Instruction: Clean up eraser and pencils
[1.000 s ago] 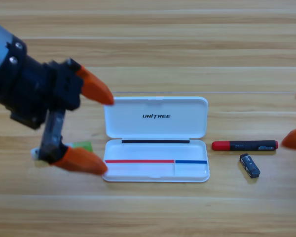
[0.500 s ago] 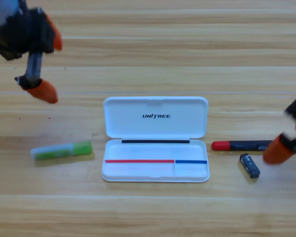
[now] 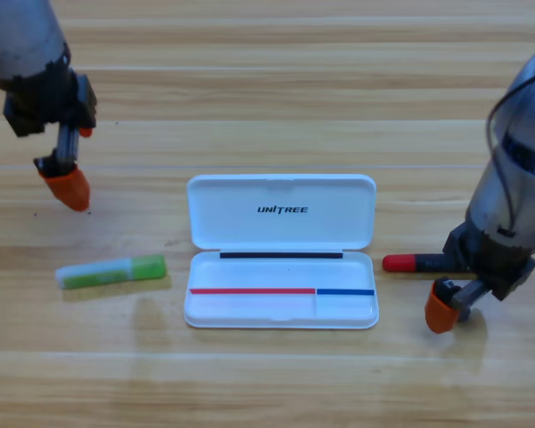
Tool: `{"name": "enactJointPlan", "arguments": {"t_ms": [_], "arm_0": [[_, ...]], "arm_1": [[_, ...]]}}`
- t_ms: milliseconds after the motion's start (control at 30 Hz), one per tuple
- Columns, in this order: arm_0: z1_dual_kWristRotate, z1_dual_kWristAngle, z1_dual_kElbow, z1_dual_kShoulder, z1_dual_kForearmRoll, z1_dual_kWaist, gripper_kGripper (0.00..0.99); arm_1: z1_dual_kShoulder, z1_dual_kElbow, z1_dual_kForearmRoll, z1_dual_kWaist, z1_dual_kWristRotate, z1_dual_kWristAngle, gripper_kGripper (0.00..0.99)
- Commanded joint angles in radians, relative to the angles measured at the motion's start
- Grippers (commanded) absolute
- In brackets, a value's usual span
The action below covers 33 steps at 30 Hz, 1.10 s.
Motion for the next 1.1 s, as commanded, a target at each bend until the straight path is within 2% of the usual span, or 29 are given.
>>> {"name": "enactJointPlan", "arguments": {"t_ms": [33, 133, 233, 300, 433, 467, 567, 667, 767, 867, 1100], "arm_0": [[-0.025, -0.067, -0.017, 0.106, 0.01, 0.059, 0.974], [-0.025, -0.098, 0.006, 0.126, 0.002, 0.068, 0.98], [-0.023, -0.104, 0.075, 0.126, -0.05, 0.068, 0.988], [-0.022, -0.104, 0.11, 0.126, -0.079, 0.068, 0.989], [-0.02, -0.109, 0.152, 0.123, -0.11, 0.068, 0.989], [-0.019, -0.109, 0.156, 0.123, -0.113, 0.068, 0.989], [-0.017, -0.109, 0.17, 0.118, -0.125, 0.068, 0.988], [-0.017, -0.109, 0.181, 0.113, -0.134, 0.07, 0.988], [-0.017, -0.107, 0.19, 0.11, -0.145, 0.07, 0.988], [-0.019, -0.106, 0.204, 0.106, -0.16, 0.07, 0.99], [-0.014, -0.1, 0.253, 0.123, -0.229, 0.082, 0.99]], "arm_1": [[0.106, -0.028, -0.033, -0.025, 0.012, -0.007, 0.859], [0.128, -0.034, -0.034, -0.035, 0.01, -0.009, 0.825], [0.148, -0.034, -0.036, -0.041, 0.013, -0.004, 0.804], [0.159, -0.032, -0.04, -0.042, 0.01, -0.002, 0.626], [0.171, -0.014, -0.063, -0.05, 0.01, -0.007, 0.048], [0.171, -0.011, -0.068, -0.051, 0.01, -0.016, 0.017], [0.157, 0.001, -0.054, -0.055, 0.006, -0.032, 0.0], [0.07, 0.0, 0.003, -0.055, -0.057, -0.038, 0.0], [-0.05, -0.029, 0.067, -0.019, -0.309, -0.044, 0.0], [-0.108, -0.086, 0.124, 0.018, -0.442, -0.05, 0.0], [-0.029, -0.23, 0.201, 0.111, -0.631, 0.03, 0.0]]}}
